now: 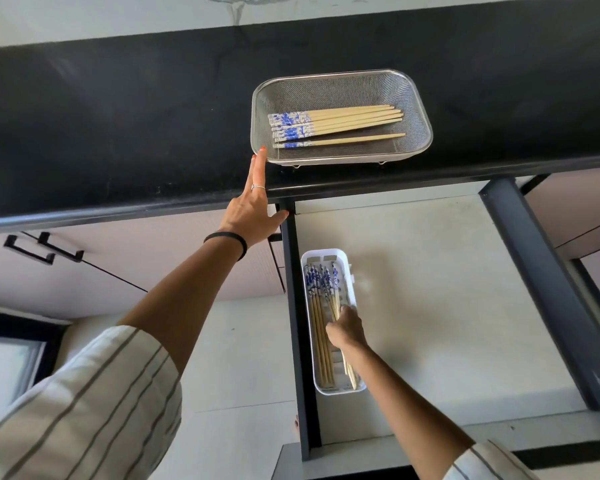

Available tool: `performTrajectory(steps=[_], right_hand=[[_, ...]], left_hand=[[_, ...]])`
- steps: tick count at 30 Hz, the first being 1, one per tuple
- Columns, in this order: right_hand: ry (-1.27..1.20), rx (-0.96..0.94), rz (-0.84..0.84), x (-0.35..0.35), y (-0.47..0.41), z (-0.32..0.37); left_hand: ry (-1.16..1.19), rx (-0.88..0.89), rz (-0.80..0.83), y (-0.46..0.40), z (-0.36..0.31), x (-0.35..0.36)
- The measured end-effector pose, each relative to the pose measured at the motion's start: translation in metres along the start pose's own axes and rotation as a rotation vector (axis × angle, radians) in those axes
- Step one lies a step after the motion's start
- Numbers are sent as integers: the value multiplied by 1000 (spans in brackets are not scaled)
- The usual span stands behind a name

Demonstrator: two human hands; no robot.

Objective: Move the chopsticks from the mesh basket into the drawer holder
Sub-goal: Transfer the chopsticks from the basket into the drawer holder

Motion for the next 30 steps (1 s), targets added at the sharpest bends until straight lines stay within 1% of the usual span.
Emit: performTrajectory(steps=[4, 10, 19, 21, 24, 30], right_hand=[[-55, -22, 8, 1, -1, 0], [-160, 11, -19, 1, -2, -4], [-252, -127, -71, 4, 2, -7], [-237, -191, -60, 5, 4, -9], [-141, -284, -55, 9, 10, -11], [35, -380, -31, 13, 18, -16]], left_hand=[[10, -14, 14, -1, 0, 1], [-21, -28, 25, -2, -1, 2], [-51, -40, 26, -3, 0, 2], [-39, -31, 27, -3, 1, 2], [-37, -25, 24, -3, 1, 2], [-58, -31, 21, -2, 2, 1]])
Point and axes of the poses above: each hand's wrist, its own y-axis away from the middle knuckle, its own x-axis out of the palm, z = x × y, the point moved 3 cm from there along -y, towards the middle knuckle, and after that the axes turned 11 degrees about -y, right-handed, at the moved point
